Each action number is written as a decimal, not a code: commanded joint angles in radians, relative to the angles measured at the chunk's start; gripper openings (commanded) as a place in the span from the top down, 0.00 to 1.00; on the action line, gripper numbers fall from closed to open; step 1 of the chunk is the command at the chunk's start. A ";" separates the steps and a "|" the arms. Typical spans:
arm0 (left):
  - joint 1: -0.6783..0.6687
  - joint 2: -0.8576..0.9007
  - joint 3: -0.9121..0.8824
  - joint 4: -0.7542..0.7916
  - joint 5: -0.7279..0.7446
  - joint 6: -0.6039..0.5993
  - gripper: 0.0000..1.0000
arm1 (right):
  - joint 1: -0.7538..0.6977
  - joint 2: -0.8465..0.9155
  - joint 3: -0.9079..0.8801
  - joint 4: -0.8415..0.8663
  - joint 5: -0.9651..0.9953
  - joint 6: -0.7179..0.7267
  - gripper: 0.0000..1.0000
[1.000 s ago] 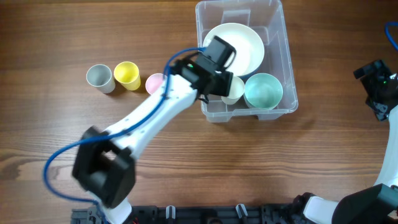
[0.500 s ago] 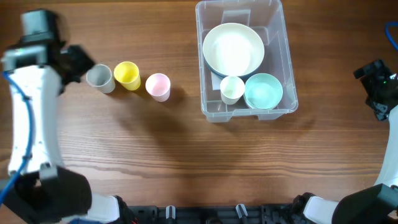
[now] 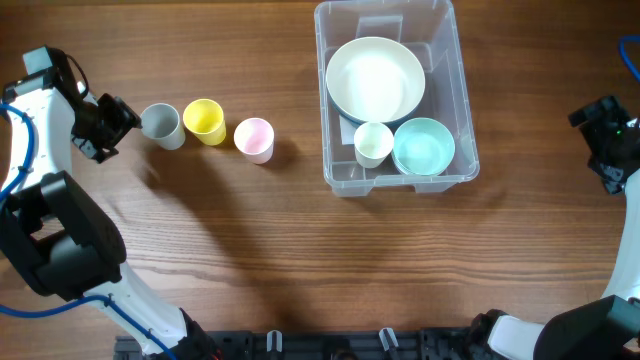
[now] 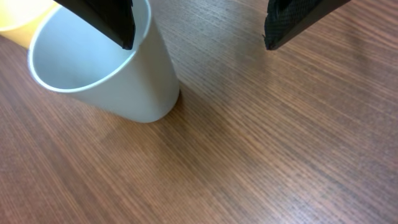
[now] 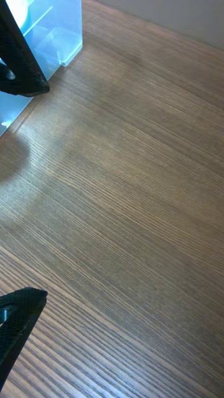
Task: Pack container
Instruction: 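Move the left gripper back and grasp the grey cup, then carry the grey cup into the bin and drop it in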
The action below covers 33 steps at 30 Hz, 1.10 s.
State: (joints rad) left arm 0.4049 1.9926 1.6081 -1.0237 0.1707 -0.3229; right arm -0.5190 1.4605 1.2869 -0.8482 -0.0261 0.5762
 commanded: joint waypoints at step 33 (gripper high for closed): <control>-0.076 -0.102 0.167 -0.160 -0.224 0.013 0.96 | -0.002 0.009 0.008 0.003 -0.005 0.011 0.00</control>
State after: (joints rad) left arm 0.3088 2.0438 1.6588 -1.1286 -0.0299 -0.3161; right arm -0.5190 1.4605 1.2869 -0.8482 -0.0265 0.5762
